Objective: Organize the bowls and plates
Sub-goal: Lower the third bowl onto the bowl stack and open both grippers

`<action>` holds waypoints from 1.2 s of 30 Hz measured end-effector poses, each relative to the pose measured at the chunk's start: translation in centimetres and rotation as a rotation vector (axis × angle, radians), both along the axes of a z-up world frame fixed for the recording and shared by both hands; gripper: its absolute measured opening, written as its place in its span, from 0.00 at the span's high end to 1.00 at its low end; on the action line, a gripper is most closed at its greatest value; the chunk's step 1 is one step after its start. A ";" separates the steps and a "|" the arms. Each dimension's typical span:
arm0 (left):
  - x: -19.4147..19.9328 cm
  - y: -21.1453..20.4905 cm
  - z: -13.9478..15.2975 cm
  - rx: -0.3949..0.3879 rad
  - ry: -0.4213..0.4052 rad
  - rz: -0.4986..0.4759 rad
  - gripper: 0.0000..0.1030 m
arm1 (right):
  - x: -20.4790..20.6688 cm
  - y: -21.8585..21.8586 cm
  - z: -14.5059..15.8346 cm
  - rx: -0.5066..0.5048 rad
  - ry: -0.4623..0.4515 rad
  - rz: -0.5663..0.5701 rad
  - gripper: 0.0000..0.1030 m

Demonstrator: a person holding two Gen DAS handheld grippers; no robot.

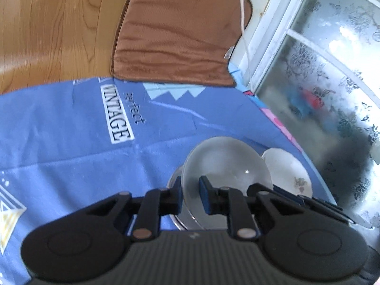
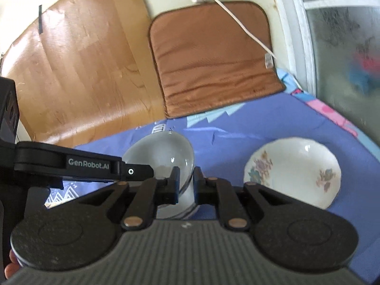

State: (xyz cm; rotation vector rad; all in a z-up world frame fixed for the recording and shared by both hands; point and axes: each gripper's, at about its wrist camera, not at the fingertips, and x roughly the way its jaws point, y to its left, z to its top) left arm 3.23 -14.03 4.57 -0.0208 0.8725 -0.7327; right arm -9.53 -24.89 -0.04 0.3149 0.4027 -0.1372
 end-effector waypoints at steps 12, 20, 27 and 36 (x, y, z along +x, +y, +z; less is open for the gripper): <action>-0.5 0.5 0.7 -0.003 -0.050 -0.010 0.73 | 0.2 -0.8 -0.4 0.041 -0.029 -0.031 0.58; -1.3 1.2 1.9 -0.001 -0.141 0.015 0.61 | 0.2 -1.1 -0.4 0.060 -0.034 -0.033 0.58; -1.2 2.4 0.5 0.024 -0.096 0.038 0.53 | -0.5 -1.4 -0.3 0.066 -0.030 -0.027 0.58; -0.9 5.3 -0.1 0.016 -0.066 0.101 0.46 | -1.8 -2.6 -1.6 0.110 -0.022 0.012 0.54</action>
